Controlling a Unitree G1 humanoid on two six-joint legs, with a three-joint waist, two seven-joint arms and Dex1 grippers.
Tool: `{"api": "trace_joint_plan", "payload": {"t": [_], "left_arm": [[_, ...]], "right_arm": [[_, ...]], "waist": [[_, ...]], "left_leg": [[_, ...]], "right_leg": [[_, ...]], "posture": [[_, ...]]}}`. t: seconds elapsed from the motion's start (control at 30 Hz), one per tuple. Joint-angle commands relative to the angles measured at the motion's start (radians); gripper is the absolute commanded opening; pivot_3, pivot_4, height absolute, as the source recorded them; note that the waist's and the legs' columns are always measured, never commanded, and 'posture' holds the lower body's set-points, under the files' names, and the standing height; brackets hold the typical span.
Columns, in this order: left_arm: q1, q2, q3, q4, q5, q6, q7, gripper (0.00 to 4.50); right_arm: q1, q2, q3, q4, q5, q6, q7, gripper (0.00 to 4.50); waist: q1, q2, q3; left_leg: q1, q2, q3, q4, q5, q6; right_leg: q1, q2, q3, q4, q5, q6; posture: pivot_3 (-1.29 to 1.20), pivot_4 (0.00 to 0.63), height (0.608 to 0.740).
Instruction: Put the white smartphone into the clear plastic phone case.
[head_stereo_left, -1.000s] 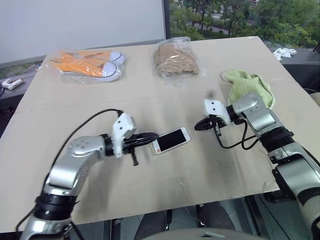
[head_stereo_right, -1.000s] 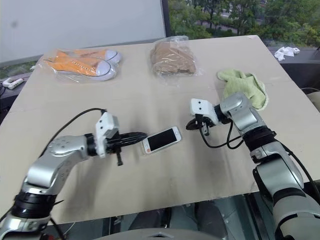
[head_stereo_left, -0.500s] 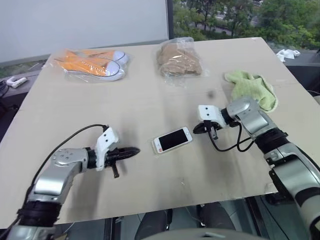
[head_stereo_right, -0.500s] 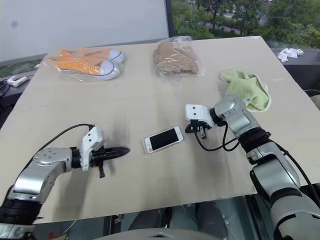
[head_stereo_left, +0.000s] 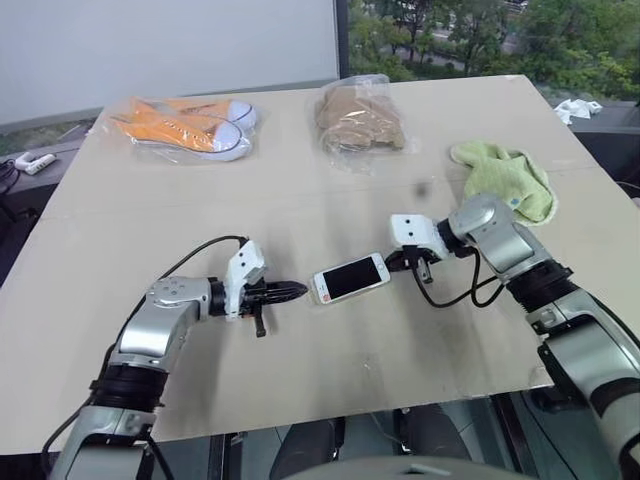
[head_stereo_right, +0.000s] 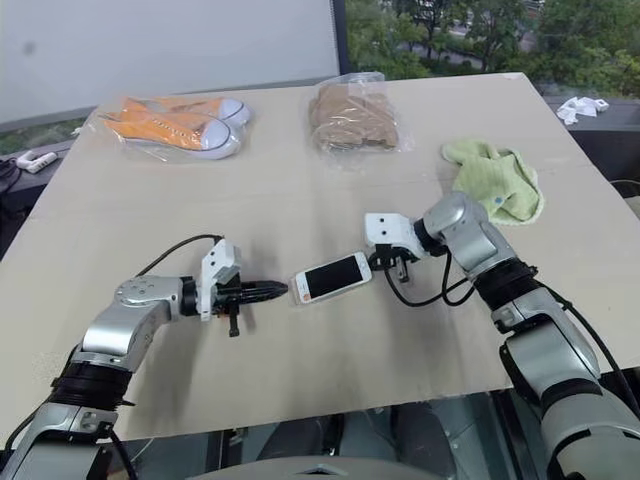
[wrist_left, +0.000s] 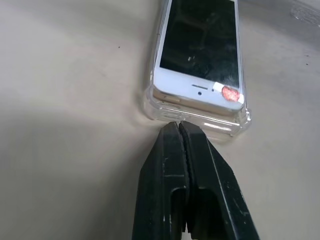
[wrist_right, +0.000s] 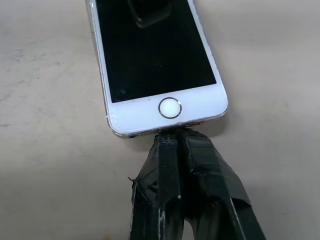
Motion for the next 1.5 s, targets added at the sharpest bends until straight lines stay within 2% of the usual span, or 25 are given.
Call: {"api": "trace_joint_plan", "payload": {"t": [0.03,0.53,0.9,1.13,1.5], "left_arm": [[-0.025,-0.030,-0.047,0.030,0.044,-0.025,0.009,0.00],[-0.108,-0.143,-0.076,0.089,0.102,-0.050,0.020,0.00],[-0.083,-0.179,-0.081,0.059,0.111,-0.047,0.024,0.00],[-0.072,-0.181,-0.077,0.041,0.114,-0.045,0.028,0.00],[-0.060,-0.099,-0.029,-0.007,0.112,-0.037,0.022,0.00]], "right_arm": [[0.004,-0.001,0.004,-0.066,0.021,0.019,0.019,0.06],[0.021,0.039,0.038,-0.140,-0.001,0.076,-0.006,0.06],[0.058,0.078,0.088,-0.240,-0.032,0.221,-0.020,0.06],[0.063,0.102,0.081,-0.258,-0.029,0.270,-0.025,0.06],[0.055,-0.002,0.020,-0.215,-0.039,0.225,-0.022,0.06]], "waist": [[0.005,0.000,0.000],[0.018,0.000,-0.001],[0.018,0.001,-0.005],[0.014,0.001,-0.008],[0.015,0.001,-0.007]], "left_leg": [[0.000,0.000,0.000,0.000,0.000,0.000],[0.001,-0.002,-0.003,0.002,0.000,0.000],[0.006,-0.003,-0.008,0.002,0.000,0.000],[0.008,-0.003,-0.009,0.002,0.000,0.000],[0.007,-0.003,-0.009,0.001,0.000,0.000]], "right_leg": [[0.000,0.000,0.000,0.000,0.000,0.000],[0.003,-0.001,-0.003,0.001,0.000,0.000],[0.010,-0.003,-0.008,0.001,0.000,0.000],[0.012,-0.003,-0.008,0.000,0.000,0.000],[0.012,-0.003,-0.009,-0.001,0.000,0.000]], "posture": [[0.00,0.150,0.740],[0.00,0.150,0.740],[0.00,0.150,0.740],[0.00,0.150,0.740],[0.00,0.150,0.740]]}}
